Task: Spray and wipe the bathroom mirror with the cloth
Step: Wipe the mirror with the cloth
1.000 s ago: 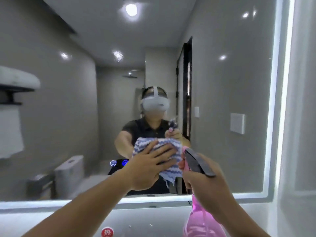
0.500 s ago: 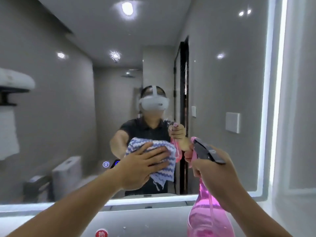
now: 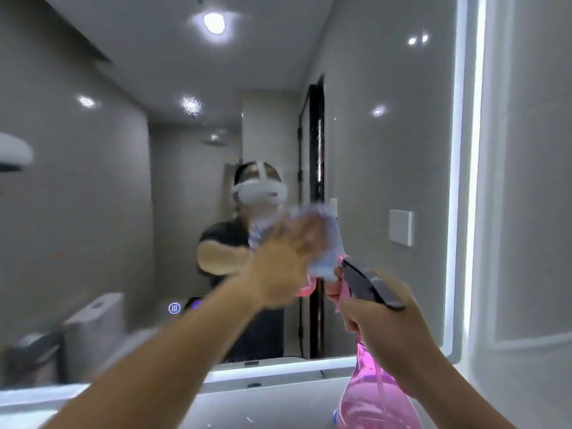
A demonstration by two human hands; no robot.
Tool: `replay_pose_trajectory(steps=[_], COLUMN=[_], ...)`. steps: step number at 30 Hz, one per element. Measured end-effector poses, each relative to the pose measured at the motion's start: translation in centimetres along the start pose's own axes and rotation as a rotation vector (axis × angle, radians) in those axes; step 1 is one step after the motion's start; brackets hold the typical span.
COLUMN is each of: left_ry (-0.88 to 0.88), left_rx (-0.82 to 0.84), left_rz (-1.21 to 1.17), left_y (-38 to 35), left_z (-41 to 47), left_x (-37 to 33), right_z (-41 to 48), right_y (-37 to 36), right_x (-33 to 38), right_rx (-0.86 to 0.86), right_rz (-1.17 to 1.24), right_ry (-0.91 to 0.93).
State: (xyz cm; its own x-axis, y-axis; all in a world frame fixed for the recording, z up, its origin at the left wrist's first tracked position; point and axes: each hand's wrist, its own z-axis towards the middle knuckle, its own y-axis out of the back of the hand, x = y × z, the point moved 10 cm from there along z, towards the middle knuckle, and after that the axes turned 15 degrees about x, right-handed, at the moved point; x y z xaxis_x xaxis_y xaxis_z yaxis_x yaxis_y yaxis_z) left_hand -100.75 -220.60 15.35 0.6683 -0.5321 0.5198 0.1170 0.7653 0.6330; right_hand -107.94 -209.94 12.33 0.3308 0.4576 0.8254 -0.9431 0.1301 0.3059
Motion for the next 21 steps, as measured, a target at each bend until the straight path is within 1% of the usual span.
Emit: replay_pose_trajectory(steps=[2, 3, 4, 5, 6, 7, 8, 10, 11, 12, 13, 15, 16, 18, 19, 20, 21], left_ry=[-0.247, -0.348, -0.387, -0.369, -0.307, -0.171, -0.021, 0.188, 0.254, 0.272, 0.245, 0.095, -0.008, -0.223, -0.299, -0.345, -0.358], left_rx=[0.217, 0.279, 0.338, 0.325, 0.22, 0.079, -0.018, -0.099, -0.086, -0.076, -0.064, -0.034, 0.024, 0.24, 0.34, 0.393, 0.371], left_rz=[0.102, 0.171, 0.225, 0.24, 0.21, 0.149, 0.1, 0.081, 0.049, 0.021, 0.025, 0.091, 0.139, 0.219, 0.272, 0.33, 0.386], left_y=[-4.6, -5.6, -6.3, -5.6, -3.5, -0.8, 1.9, 5.5, 5.7, 5.3, 4.2, 0.2, -2.6, -7.8, -9.1, -9.5, -8.7], left_z=[-4.5, -6.2, -6.8, -6.0, -4.4, -2.3, -0.3, 2.5, 3.1, 3.1, 2.5, -0.4, -2.6, -7.2, -8.8, -9.4, -8.8], left_x=[-6.8, -8.0, -7.4, -5.6, -3.4, -0.1, 3.4, 8.5, 9.4, 8.9, 7.1, 1.3, -1.8, -6.6, -7.4, -7.1, -6.1], right_z=[-0.5, -0.7, -0.9, -1.2, -1.4, -1.6, -1.7, -1.9, -1.9, -2.0, -2.1, -2.2, -2.2, -2.3, -2.3, -2.4, -2.5], right_y=[0.3, 0.6, 1.0, 1.5, 1.8, 2.0, 2.2, 2.4, 2.5, 2.6, 2.7, 2.4, 2.0, 1.4, 1.1, 0.9, 0.7], right_x=[-0.2, -0.2, -0.4, -0.7, -0.9, -1.1, -1.3, -1.6, -1.7, -1.7, -1.8, -1.8, -1.7, -1.4, -1.1, -0.9, -0.8], right_rx=[-0.012, -0.019, -0.018, -0.033, -0.04, -0.043, -0.054, -0.074, -0.081, -0.092, -0.101, -0.095, -0.084, -0.055, -0.049, -0.049, -0.045], right_rz=[0.0, -0.021, -0.027, -0.018, -0.012, -0.019, -0.038, -0.063, -0.071, -0.07, -0.062, -0.008, 0.026, 0.03, 0.015, 0.006, 0.005], right_ry=[0.006, -0.001, -0.013, -0.03, -0.045, -0.055, -0.062, -0.064, -0.063, -0.061, -0.066, -0.072, -0.072, -0.056, -0.04, -0.033, -0.034])
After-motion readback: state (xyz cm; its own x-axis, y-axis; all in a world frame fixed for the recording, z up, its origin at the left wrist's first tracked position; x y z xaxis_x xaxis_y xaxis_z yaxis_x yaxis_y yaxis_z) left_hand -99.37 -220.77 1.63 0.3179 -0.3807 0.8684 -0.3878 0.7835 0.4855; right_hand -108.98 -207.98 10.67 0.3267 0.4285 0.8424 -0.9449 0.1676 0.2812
